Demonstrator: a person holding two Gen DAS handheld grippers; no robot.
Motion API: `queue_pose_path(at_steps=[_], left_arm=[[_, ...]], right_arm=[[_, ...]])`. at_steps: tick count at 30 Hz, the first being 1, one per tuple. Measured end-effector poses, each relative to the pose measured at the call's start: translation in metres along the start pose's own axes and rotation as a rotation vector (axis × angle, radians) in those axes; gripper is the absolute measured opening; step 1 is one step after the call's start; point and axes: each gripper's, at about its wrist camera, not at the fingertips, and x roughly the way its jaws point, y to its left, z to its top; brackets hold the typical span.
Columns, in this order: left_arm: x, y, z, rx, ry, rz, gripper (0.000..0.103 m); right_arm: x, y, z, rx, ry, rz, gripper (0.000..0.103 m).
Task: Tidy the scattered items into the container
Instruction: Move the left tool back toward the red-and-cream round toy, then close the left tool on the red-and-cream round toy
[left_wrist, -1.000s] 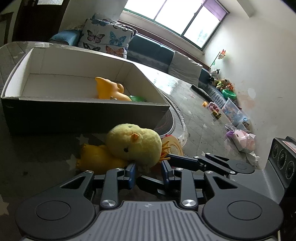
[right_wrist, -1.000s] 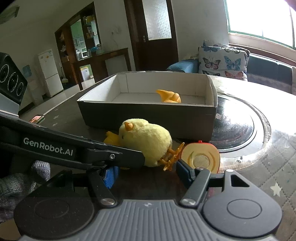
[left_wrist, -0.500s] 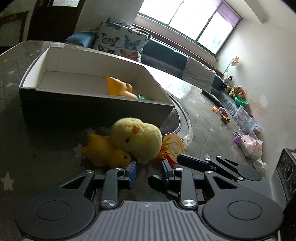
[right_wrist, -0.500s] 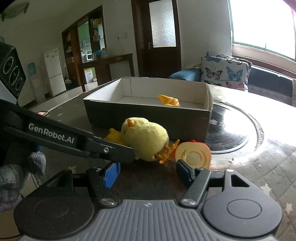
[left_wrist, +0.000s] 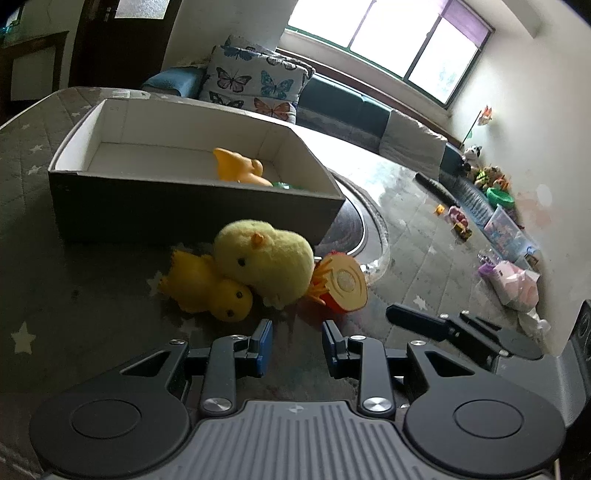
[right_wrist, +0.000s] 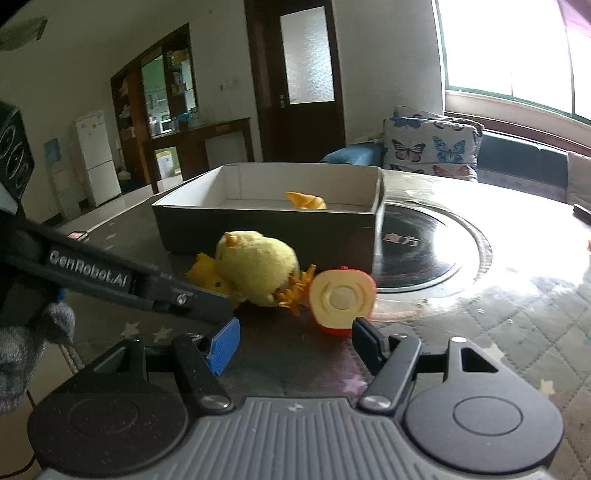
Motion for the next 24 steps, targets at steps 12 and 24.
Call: queue_pose_path(at_steps=[12, 24], left_arm=[[0.008, -0.018, -0.001, 0.029, 0.021, 0.021, 0.032], [0.010, -0.038, 0.025, 0.087, -0.039, 0.022, 0.032]], right_arm=[[-0.004, -0.022, -0.007, 0.013, 0.011, -0.073, 0.068], [0.008, -0.028, -0.003, -0.019, 0.010, -0.079, 0.068]])
